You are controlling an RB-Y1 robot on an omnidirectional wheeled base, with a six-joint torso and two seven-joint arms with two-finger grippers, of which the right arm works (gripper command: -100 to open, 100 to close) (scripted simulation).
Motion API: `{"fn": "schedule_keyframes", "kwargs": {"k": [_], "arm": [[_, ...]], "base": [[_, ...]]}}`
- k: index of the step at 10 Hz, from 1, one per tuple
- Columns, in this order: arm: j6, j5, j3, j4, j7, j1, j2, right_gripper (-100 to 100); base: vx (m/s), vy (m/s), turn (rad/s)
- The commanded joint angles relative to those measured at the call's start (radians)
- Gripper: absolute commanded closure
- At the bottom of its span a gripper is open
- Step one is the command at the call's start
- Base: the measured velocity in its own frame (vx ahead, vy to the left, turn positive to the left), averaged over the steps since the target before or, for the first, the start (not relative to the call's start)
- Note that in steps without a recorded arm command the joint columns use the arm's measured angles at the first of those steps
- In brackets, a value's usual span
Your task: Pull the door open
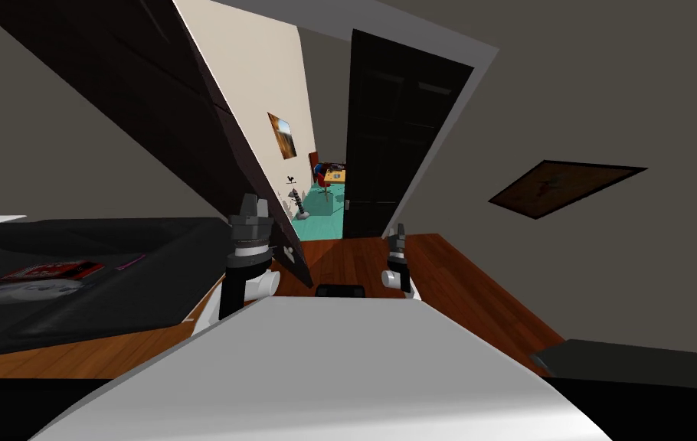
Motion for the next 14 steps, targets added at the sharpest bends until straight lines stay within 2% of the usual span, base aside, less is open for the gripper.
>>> {"fn": "schedule_keyframes", "kwargs": {"k": [1,14], "arm": [[-0.011,-0.009,-0.002,0.050,0.005,-0.022,-0.003,-100],[-0.077,-0.076,-0.007,0.442,0.054,-0.187,0.011,-100]], "base": [[0.104,-0.034,0.045],[0.097,-0.021,0.065]]}}
